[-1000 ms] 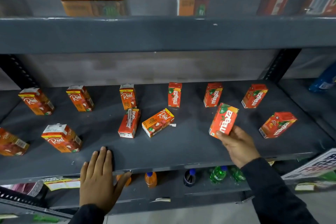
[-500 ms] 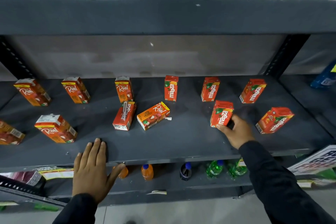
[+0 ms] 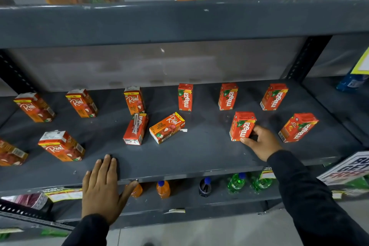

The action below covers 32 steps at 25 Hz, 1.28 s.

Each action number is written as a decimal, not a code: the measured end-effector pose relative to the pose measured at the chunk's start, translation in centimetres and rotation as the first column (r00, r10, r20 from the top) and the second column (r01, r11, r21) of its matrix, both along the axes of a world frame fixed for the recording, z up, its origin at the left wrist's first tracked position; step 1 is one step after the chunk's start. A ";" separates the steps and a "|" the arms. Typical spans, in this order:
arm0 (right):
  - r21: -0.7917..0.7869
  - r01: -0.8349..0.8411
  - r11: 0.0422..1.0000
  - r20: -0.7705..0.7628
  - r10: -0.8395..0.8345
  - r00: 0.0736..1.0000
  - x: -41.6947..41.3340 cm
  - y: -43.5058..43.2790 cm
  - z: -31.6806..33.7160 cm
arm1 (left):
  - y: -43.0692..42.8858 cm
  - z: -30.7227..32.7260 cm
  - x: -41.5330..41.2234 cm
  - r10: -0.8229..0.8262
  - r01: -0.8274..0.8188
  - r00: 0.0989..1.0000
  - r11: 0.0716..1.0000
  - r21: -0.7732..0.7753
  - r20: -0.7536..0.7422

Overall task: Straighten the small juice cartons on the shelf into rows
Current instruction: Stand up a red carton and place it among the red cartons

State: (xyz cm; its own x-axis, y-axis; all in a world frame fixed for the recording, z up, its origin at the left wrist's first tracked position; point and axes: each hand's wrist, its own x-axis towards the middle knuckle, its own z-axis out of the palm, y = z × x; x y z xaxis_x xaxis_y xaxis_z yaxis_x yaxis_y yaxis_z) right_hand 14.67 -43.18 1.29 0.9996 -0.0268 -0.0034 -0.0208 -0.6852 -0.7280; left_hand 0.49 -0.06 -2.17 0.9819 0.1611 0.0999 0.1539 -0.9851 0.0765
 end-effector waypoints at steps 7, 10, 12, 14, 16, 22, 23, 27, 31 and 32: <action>-0.016 -0.030 0.999 0.021 0.030 0.999 -1.0 -1.3 -0.5 | -0.5 0.1 0.1 -0.010 0.010 1.000 1.000 0.006 -0.009; -0.030 -0.041 0.999 0.044 0.043 0.998 -1.1 -0.9 -0.5 | -0.2 0.3 0.1 -0.006 0.006 1.000 1.000 0.020 -0.009; -0.047 -0.052 0.998 0.051 0.054 0.997 -1.2 -1.0 -0.6 | -0.3 0.4 0.1 -0.008 0.008 1.000 1.000 0.021 -0.011; -0.062 -0.053 0.997 0.060 0.057 0.997 -1.2 -1.1 -0.8 | -0.4 0.4 0.1 -0.007 0.007 1.000 1.000 0.016 -0.012; -0.082 -0.054 0.995 0.070 0.060 0.996 -1.1 -1.1 -0.9 | -0.4 0.3 0.1 -0.006 0.006 1.000 1.000 0.020 0.000; 0.101 0.035 0.994 0.181 -0.053 0.982 -1.7 -0.8 -1.6 | -0.2 0.3 0.0 -0.017 0.017 1.000 1.000 0.018 -0.009; 0.176 0.089 0.980 0.239 -0.130 0.962 -1.9 -0.8 -1.7 | -0.2 0.3 0.0 -0.016 0.016 1.000 1.000 0.014 -0.004; 0.262 0.244 0.934 0.464 -0.344 0.816 -4.2 1.1 -1.4 | 0.0 0.6 0.1 -0.021 0.021 1.000 1.000 -0.001 -0.001; 0.211 0.072 0.975 0.480 -0.168 0.861 -8.4 9.5 -2.1 | 0.6 0.5 0.4 -0.060 0.061 0.998 0.998 0.030 -0.006; 0.225 0.016 0.974 0.428 -0.113 0.897 -8.4 12.0 -1.9 | 1.2 0.6 0.5 -0.082 0.082 0.997 0.996 0.046 -0.013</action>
